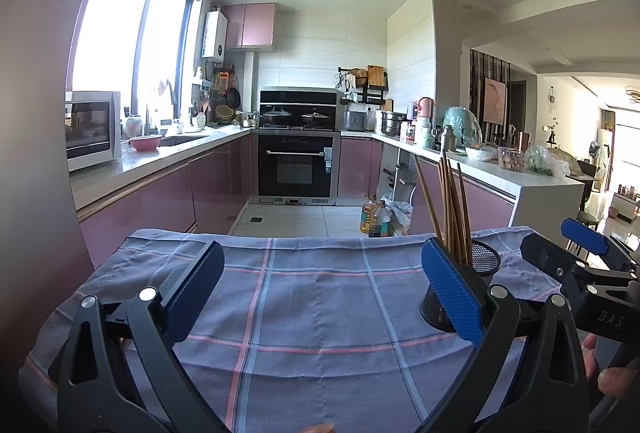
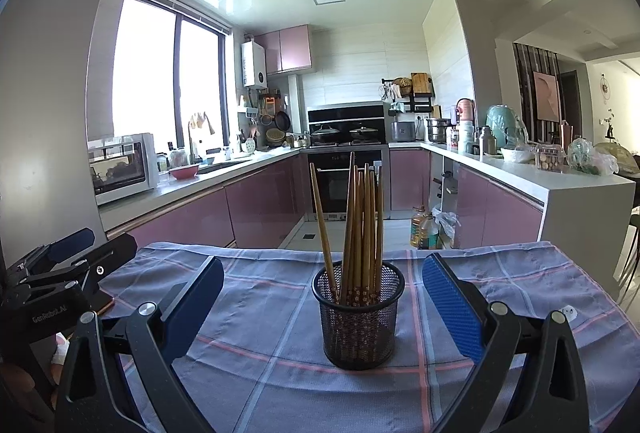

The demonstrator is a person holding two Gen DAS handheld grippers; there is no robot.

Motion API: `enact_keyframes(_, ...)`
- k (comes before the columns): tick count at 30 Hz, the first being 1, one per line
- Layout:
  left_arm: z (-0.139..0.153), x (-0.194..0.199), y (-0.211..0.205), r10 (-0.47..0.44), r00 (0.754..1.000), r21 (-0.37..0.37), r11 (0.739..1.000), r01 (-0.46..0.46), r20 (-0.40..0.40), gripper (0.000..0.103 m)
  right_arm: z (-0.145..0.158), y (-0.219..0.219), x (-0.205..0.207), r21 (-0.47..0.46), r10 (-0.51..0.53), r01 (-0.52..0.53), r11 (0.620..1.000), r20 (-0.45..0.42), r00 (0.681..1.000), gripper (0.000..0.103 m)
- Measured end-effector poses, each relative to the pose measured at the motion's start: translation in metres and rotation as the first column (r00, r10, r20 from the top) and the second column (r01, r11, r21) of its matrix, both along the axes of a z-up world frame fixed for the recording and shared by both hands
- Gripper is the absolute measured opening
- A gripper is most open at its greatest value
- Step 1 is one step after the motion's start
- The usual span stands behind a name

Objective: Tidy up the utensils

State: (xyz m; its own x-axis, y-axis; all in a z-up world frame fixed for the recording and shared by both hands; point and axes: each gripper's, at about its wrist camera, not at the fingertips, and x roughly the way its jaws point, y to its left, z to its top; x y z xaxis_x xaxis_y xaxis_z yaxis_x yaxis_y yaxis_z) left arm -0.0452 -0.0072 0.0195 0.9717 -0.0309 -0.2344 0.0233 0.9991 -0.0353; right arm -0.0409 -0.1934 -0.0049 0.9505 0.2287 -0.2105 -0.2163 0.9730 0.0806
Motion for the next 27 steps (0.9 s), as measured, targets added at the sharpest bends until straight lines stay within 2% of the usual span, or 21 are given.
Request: enact_keyframes(27,-0.0044,0.0002,-0.0032,0.02,1.0,0.015,1.0,-0.02,-0.015,0.097,0.003,0.0004,-0.0036,-0.033,-0.055,0.055,0.998,0.017,0.998,0.096)
